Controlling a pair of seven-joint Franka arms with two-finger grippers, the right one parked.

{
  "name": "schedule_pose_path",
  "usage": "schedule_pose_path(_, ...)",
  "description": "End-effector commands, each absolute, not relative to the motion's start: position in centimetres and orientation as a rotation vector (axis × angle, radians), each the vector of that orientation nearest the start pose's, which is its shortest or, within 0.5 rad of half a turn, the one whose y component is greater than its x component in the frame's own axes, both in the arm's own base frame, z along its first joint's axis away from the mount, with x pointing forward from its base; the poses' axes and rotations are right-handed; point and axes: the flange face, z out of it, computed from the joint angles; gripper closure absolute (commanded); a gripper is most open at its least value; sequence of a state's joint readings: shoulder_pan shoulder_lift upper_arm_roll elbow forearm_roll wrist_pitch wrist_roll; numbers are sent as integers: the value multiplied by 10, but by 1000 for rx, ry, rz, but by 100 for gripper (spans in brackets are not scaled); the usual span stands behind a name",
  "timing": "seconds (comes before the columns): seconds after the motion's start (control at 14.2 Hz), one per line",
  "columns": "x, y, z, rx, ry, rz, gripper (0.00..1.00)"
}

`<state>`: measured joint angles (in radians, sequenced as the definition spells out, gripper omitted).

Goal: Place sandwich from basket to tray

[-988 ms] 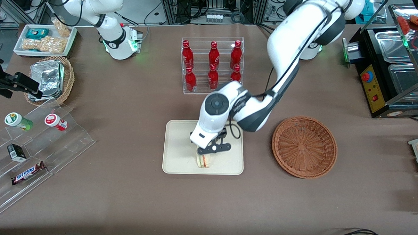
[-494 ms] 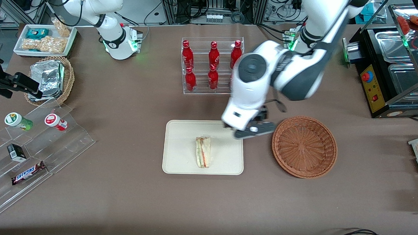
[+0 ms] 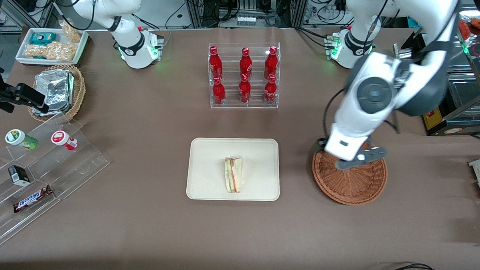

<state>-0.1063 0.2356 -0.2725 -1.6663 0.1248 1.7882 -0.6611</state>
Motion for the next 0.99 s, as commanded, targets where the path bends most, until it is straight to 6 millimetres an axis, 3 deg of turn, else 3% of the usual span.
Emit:
schedule_pose_path(0.0,564,-155,483,-3021,-277,181,0)
schedule_pose_path(0.49,552,-62,535,-3065,-115,219,0)
schedule_pose_path(0.92,538,-25,592,-3099,6,61,0)
